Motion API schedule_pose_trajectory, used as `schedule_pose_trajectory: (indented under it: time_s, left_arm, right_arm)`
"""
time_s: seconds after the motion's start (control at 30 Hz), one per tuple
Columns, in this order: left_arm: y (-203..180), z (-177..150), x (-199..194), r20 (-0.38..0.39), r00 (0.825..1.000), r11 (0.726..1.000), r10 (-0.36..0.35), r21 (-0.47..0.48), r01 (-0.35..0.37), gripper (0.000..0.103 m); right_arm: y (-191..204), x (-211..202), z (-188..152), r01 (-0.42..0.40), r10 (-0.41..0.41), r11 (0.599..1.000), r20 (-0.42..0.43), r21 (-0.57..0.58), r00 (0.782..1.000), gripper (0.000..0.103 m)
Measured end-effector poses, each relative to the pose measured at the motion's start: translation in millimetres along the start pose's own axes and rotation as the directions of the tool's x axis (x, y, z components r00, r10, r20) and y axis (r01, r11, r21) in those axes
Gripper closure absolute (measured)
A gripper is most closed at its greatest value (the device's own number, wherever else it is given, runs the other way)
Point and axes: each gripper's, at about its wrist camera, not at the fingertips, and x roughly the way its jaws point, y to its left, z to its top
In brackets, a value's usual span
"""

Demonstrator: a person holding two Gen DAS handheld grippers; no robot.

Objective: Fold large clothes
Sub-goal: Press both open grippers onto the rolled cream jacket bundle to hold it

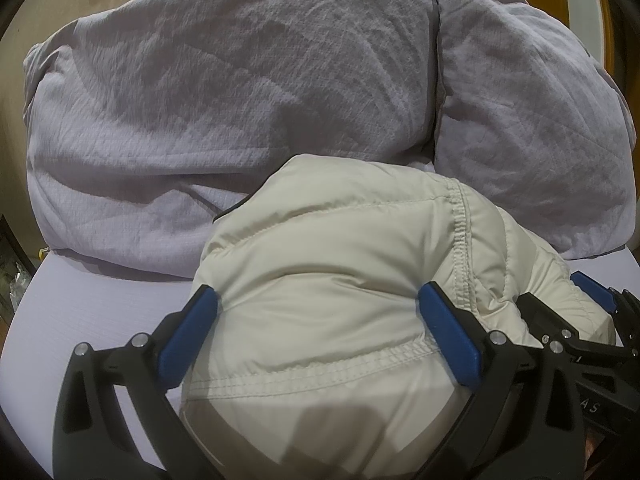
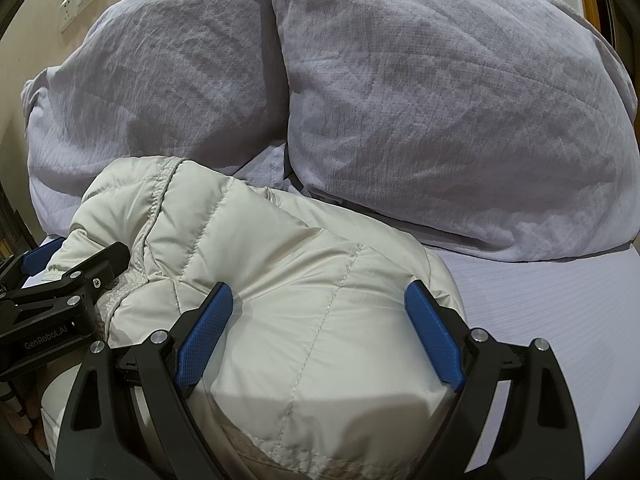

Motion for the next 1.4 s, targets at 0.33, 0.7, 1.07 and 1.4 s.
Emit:
schedule_pose_trajectory:
  time_s: [0.33,0.7,1.07,1.4]
  left_arm:
    - [0.3,0.0,0.1,0.0,1.0,1.0,0.0,0.0,0.0,0.002]
    - [0.3,-0.4,0.2,0.001,1.0,1.0,-0.001,0.0,0.001,0.002]
    - [0.7,-0.9,0.0,0.001,1.0,1.0,-0.001,-0.001,0.001,0.002]
    - [1.3,-1.5,0.6,0.001,1.0,1.0,-0.001,-0.002,0.001,0.002]
  right_arm:
    - [-0.8,-0.2,0.3,-0.001,0.001,1.0,0.003,-0.001,1.0,0.013]
    - [-1.1,-1.5,-0.7,-0.002,0.002,1.0,0.003,-0.002,1.0,0.013]
    - [-1.0,-1.8,-1.6,-0.002,0.002,1.0,0.004,-0.002,1.0,0.013]
    - [-0.9,-1.5,-1.5,-0.002,0.002,1.0,0.005,-0.002,1.0,0.013]
